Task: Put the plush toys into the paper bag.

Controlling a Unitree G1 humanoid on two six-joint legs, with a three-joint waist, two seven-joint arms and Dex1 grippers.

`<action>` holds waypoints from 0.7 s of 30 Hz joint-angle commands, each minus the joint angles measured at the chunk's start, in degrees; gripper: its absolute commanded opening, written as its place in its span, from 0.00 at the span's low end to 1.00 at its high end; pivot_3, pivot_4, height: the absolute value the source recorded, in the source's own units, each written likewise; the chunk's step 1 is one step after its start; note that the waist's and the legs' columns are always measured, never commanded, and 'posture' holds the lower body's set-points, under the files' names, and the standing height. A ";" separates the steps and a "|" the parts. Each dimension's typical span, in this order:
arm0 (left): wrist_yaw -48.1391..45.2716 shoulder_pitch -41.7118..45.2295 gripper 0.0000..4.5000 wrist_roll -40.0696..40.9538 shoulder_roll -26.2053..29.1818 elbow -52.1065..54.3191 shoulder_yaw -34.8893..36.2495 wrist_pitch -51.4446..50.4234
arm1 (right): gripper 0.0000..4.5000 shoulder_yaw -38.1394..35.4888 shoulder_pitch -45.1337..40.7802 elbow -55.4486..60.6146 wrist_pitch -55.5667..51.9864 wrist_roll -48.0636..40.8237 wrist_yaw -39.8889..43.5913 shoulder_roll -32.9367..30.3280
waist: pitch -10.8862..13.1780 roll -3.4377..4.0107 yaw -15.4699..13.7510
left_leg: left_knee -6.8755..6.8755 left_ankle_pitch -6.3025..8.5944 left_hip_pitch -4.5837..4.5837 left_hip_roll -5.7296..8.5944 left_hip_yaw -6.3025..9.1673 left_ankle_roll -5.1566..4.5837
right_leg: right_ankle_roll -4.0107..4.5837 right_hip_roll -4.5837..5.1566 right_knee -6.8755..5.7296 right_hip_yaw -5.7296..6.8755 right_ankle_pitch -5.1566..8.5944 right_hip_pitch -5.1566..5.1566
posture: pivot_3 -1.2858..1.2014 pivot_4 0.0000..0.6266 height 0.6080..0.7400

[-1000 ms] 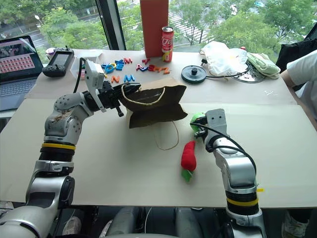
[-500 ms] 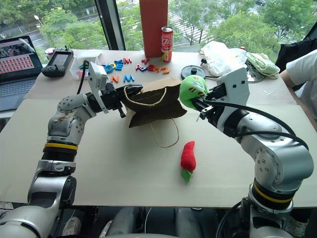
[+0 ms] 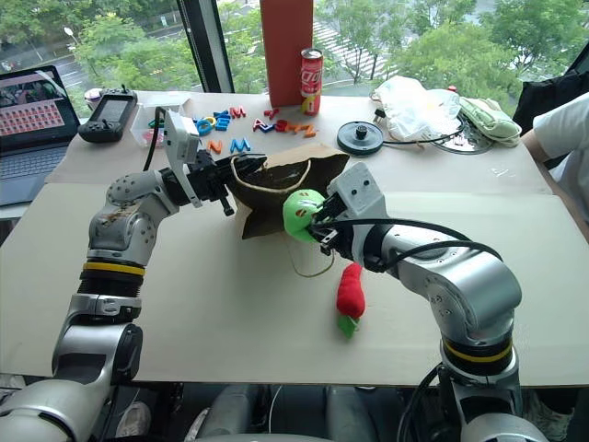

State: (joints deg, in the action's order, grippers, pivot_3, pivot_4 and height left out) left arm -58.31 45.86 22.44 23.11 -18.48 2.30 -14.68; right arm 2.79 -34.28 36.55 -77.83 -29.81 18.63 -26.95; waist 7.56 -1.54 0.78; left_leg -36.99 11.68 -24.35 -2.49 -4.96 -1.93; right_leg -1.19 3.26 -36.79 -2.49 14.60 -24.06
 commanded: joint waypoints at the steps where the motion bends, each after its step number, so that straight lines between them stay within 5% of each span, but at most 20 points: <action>1: -0.39 1.93 0.00 0.58 -0.12 0.86 0.41 0.81 | 0.33 1.16 -2.57 -1.30 3.29 1.85 -0.21 -0.49 | 0.00 0.00 0.00 | 0.00 0.00 0.00 0.00 0.00 0.00 | 0.00 0.00 0.00 0.00 0.00 0.00 | 0.52 0.24 0.99; 21: -3.07 0.99 0.00 0.62 -0.58 2.42 -0.98 0.65 | 0.33 3.59 -15.38 -35.29 14.68 17.94 -12.40 12.48 | 0.00 0.01 0.04 | 0.04 0.00 -0.11 0.00 -0.05 0.00 | 0.01 0.03 -0.26 0.04 -0.01 -0.08 | 0.52 0.24 0.99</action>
State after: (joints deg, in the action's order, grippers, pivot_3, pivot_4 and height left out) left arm -61.18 46.17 22.46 22.38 -18.29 1.09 -14.72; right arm 8.29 -48.79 0.43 -65.83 -13.32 7.73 -15.08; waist 7.56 -1.53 0.83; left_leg -36.94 11.68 -24.49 -2.50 -5.01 -1.93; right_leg -1.18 3.29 -37.05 -2.46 14.60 -24.15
